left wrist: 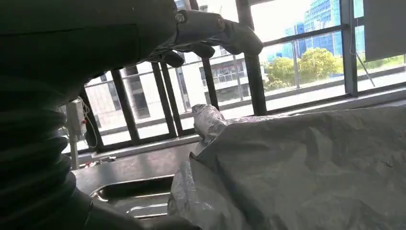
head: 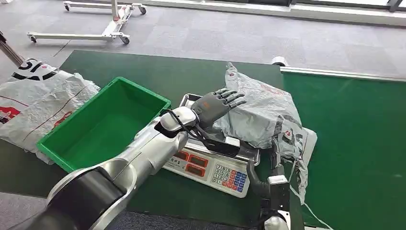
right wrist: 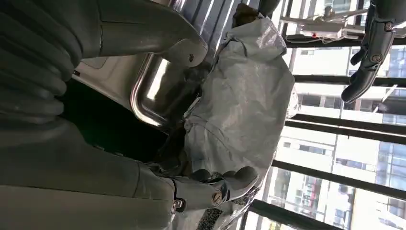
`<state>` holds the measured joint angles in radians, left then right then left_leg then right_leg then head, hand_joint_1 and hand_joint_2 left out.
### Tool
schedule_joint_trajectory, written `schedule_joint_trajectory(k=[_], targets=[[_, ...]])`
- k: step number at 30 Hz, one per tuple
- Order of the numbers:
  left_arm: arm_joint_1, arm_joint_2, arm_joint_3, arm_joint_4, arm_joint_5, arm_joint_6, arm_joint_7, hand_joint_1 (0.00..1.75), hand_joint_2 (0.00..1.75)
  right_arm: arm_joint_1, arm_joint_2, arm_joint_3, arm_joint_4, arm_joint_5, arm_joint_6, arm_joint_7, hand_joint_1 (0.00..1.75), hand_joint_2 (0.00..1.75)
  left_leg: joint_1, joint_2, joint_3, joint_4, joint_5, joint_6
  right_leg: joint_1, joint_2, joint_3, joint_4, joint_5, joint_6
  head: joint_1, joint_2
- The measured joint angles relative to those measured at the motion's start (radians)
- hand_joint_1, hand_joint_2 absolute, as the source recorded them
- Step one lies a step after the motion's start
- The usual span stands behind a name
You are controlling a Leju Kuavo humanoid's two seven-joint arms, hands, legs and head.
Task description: Moved the parcel from conveyor to table for the left to box.
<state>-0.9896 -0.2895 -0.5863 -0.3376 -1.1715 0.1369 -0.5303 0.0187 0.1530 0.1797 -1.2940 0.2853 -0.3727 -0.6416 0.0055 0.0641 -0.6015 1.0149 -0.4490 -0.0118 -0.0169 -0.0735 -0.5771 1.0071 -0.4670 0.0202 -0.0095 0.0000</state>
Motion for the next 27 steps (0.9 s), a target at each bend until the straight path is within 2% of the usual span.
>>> schedule_joint_trajectory(k=[27], targets=[[-0.015,0.007,-0.019,0.004,-0.003,-0.016,0.018,0.0,1.75,-0.012,0.0,0.002,0.012,-0.016,0.012,-0.002,0.0,1.75,0.0,0.0,0.0,0.0,0.0,0.0,0.0,0.0,0.0,0.0,0.0,0.0,0.0,0.0]])
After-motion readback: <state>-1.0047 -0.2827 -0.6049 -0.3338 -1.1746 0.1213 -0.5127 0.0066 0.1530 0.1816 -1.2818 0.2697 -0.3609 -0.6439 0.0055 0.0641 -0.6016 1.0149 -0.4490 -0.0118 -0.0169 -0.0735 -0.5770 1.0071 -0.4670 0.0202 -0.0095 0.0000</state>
